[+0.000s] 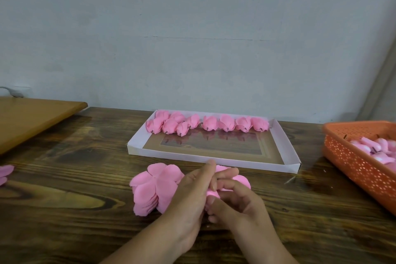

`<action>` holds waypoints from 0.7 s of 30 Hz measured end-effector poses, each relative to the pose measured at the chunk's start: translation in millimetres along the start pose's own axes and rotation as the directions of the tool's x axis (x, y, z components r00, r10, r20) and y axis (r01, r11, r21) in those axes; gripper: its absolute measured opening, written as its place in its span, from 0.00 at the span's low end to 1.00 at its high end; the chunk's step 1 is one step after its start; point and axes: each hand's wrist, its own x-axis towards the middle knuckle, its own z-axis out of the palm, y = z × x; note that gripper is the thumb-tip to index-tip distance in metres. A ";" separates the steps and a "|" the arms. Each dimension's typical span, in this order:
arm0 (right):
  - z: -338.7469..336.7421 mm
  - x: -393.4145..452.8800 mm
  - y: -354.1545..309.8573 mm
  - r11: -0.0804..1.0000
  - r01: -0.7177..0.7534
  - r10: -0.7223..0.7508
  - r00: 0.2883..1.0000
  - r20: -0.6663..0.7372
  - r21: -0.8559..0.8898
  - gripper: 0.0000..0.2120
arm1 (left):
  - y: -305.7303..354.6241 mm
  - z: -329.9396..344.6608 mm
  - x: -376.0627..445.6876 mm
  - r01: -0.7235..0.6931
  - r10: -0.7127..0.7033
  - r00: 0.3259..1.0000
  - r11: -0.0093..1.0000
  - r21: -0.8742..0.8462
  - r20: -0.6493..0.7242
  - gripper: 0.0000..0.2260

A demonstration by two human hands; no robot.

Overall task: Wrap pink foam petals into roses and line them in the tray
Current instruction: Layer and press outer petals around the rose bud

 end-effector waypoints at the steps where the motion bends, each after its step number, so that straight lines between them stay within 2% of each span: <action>1: -1.7 0.9 -0.9 1.000 -0.007 0.006 1.000 0.024 0.029 0.10 | -0.2 -1.0 0.8 -0.002 0.002 1.000 1.000 -0.004 0.019 0.22; 4: -6.1 6.1 0.0 0.980 -0.063 0.050 0.996 0.076 0.187 0.10 | -0.5 -3.3 3.3 -0.012 0.015 0.998 0.999 -0.049 0.062 0.21; 6: -10.1 11.1 1.7 0.930 -0.108 0.083 0.993 0.086 0.350 0.11 | -1.5 -5.8 4.6 -0.048 0.051 0.997 0.997 -0.060 0.055 0.25; 10: -24.1 19.8 2.0 0.842 -0.094 0.063 0.995 0.077 0.532 0.14 | -3.4 -7.9 5.8 -0.115 0.115 0.993 0.993 0.012 -0.030 0.28; 11: -27.6 21.3 1.9 0.832 -0.083 0.063 0.997 0.055 0.548 0.13 | -6.9 -9.4 8.4 -0.145 0.150 0.985 0.988 0.058 -0.091 0.25; 13: -33.2 24.3 3.2 0.841 -0.054 0.065 0.998 -0.002 0.538 0.13 | -12.0 -10.5 10.8 -0.244 0.277 0.945 0.951 0.192 -0.174 0.15; 15: -35.0 26.0 4.2 0.877 -0.027 0.056 0.997 -0.046 0.480 0.13 | -14.4 -8.4 8.5 -0.342 0.396 0.912 0.876 0.340 -0.104 0.06; 18: -32.5 24.3 4.6 0.916 0.002 0.024 0.998 -0.060 0.401 0.12 | -18.7 -4.1 3.0 -0.465 0.512 0.857 0.727 0.505 0.052 0.03; 20: -29.0 21.8 4.4 0.923 0.014 0.009 0.998 -0.057 0.385 0.11 | -21.6 -3.6 0.7 -0.501 0.561 0.824 0.647 0.575 0.086 0.07; 21: -27.2 20.7 4.7 0.928 0.027 -0.004 0.998 -0.063 0.371 0.11 | -22.6 -3.9 0.9 -0.496 0.564 0.822 0.645 0.582 0.075 0.07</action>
